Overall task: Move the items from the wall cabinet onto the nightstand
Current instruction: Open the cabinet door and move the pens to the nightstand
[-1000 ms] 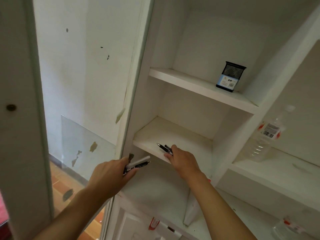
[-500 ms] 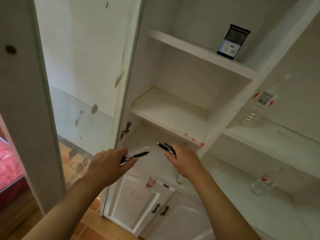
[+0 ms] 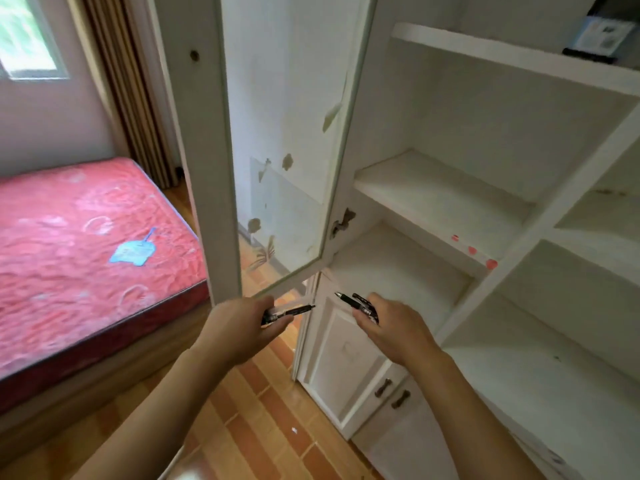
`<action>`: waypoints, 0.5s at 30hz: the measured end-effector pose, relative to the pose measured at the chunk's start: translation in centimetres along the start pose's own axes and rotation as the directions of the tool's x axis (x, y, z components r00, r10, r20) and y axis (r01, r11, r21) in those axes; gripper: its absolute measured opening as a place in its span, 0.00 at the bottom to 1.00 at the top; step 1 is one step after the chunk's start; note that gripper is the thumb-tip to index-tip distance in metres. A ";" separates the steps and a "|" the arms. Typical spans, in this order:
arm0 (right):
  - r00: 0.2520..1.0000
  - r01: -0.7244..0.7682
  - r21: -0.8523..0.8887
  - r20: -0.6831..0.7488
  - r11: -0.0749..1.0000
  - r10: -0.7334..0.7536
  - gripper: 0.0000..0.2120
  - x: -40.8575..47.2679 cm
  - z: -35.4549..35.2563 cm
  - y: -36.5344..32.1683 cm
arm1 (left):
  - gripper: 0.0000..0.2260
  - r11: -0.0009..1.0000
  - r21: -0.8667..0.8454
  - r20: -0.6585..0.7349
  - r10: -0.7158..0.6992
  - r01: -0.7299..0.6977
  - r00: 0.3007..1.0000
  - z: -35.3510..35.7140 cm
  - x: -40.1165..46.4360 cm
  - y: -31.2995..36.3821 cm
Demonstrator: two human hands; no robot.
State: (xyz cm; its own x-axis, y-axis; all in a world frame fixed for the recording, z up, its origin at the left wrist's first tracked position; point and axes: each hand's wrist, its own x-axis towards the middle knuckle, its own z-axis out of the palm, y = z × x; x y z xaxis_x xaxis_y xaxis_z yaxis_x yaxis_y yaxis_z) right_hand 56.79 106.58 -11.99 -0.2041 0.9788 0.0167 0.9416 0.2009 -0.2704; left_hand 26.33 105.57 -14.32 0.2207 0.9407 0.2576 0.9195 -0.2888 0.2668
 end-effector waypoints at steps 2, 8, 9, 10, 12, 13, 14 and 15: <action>0.997 0.071 -0.002 0.025 0.997 -0.071 0.16 -0.5 0.9 -1.0 | 0.20 0.999 0.017 -0.018 -0.050 0.050 0.999 0.0 -2.9 -0.4; 0.954 0.270 0.069 0.114 0.960 -0.276 0.16 -3.1 5.9 -5.4 | 0.19 0.961 0.088 -0.066 -0.256 0.261 0.964 -0.5 -14.2 -1.1; 0.943 0.298 0.084 0.130 0.951 -0.307 0.15 -3.7 6.7 -6.3 | 0.20 0.947 0.103 -0.054 -0.299 0.303 0.953 -0.8 -16.3 -1.2; 0.930 0.323 0.102 0.151 0.941 -0.336 0.14 -4.4 7.3 -7.4 | 0.20 0.931 0.119 -0.049 -0.342 0.345 0.938 -1.2 -18.3 -1.5; 0.899 0.376 0.143 0.185 0.916 -0.398 0.11 -5.8 8.1 -9.9 | 0.19 0.891 0.143 -0.058 -0.428 0.432 0.902 -2.2 -22.1 -1.9; 0.881 0.403 0.163 0.195 0.900 -0.430 0.10 -6.4 8.4 -11.2 | 0.20 0.870 0.149 -0.069 -0.466 0.471 0.882 -2.9 -24.0 -2.0; 0.868 0.424 0.166 0.206 0.890 -0.451 0.10 -7.0 8.6 -12.7 | 0.20 0.849 0.151 -0.078 -0.500 0.506 0.863 -3.5 -25.9 -2.2; 0.854 0.452 0.161 0.208 0.877 -0.478 0.10 -7.6 8.9 -14.1 | 0.19 0.830 0.152 -0.084 -0.531 0.537 0.843 -4.2 -27.8 -2.3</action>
State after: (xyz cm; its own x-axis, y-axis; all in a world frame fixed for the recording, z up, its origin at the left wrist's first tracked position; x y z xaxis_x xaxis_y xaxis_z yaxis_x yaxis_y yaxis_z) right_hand 42.66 95.99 -16.82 -0.6797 0.7313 -0.0563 0.6907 0.6124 -0.3846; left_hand 16.71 79.39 -18.21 -0.3295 0.9316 0.1534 0.9307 0.2931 0.2190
